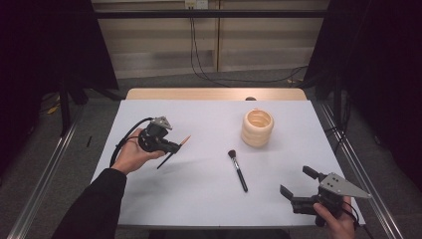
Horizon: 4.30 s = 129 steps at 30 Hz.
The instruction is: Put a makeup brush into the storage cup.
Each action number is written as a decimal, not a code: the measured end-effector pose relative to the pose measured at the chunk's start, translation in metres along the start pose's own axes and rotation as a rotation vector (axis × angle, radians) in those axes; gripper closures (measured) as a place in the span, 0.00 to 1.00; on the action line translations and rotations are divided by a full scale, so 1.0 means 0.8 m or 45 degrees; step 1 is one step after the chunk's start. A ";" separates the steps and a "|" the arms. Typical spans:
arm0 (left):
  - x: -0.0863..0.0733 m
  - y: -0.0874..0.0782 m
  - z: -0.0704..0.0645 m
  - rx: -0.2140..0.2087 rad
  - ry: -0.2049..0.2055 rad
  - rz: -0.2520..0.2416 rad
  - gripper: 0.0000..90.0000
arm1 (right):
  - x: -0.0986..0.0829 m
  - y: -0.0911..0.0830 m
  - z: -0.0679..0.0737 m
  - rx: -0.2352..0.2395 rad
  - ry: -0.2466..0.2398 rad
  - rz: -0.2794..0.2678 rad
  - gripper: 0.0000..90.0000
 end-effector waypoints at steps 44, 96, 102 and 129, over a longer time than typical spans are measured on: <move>-0.012 -0.050 -0.035 0.039 -0.094 -0.677 0.93 | 0.000 0.000 0.000 0.003 -0.001 0.000 0.00; -0.026 -0.059 -0.126 -0.108 -0.094 -0.788 0.93 | 0.028 0.012 0.004 0.045 0.049 -0.130 0.00; -0.017 -0.054 -0.140 -0.123 -0.081 -0.774 0.93 | 0.043 0.022 0.010 0.092 0.033 -0.143 0.00; 0.015 -0.020 -0.168 -0.219 -0.021 -0.789 0.93 | 0.128 0.083 0.053 0.413 0.039 -0.230 0.04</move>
Point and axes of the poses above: each handheld gripper's, and its own axes: y roughly forward along the jaws, x roughly out of its top, z roughly to its left, the point moved 3 cm from there along y, roughly forward along the jaws, and after that the axes turned 6 degrees about -y, right-handed, at the moved point
